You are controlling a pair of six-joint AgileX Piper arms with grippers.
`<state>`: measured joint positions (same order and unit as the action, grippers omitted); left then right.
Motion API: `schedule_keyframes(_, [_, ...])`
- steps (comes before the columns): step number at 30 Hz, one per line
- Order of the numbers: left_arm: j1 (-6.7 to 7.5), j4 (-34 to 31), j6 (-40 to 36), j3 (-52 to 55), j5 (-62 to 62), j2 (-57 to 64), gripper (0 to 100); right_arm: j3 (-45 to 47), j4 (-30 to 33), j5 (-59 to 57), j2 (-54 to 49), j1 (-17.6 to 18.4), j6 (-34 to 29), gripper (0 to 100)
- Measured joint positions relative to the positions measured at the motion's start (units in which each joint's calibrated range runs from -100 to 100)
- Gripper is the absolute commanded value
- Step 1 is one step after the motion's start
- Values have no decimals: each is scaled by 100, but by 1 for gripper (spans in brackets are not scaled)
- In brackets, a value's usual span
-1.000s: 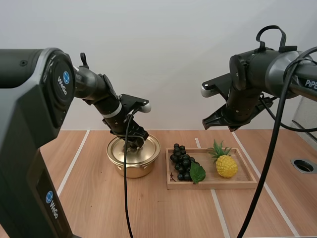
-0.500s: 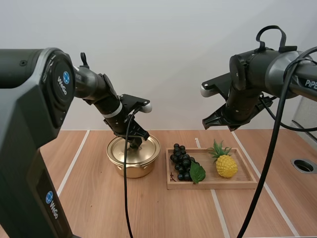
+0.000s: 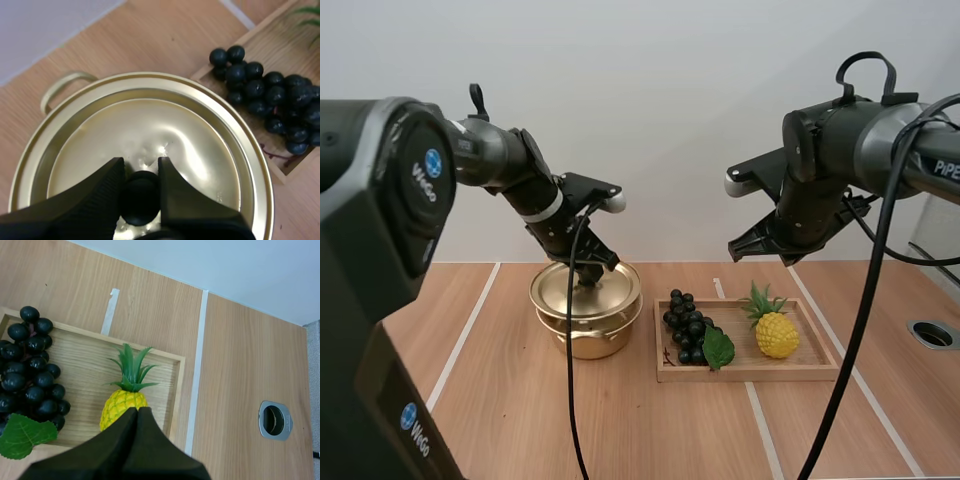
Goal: Open the pot, put the pineapple inside, and close it
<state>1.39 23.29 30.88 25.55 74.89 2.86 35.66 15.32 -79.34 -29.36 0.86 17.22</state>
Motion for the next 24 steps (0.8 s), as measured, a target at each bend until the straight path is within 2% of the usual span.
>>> schedule_keyframes(6, [0,0,0,-442,20,1224,0,0,0,-57,428,0,221,71])
schedule_keyframes(9, [0,0,0,-583,32,1763,0,0,68,-1,654,0,307,98])
schedule_keyframes(18, [0,0,200,-620,-19,2886,0,0,407,35,1330,0,364,100])
schedule_keyframes(24, [0,0,224,-620,119,3140,0,0,57,90,1601,0,364,100])
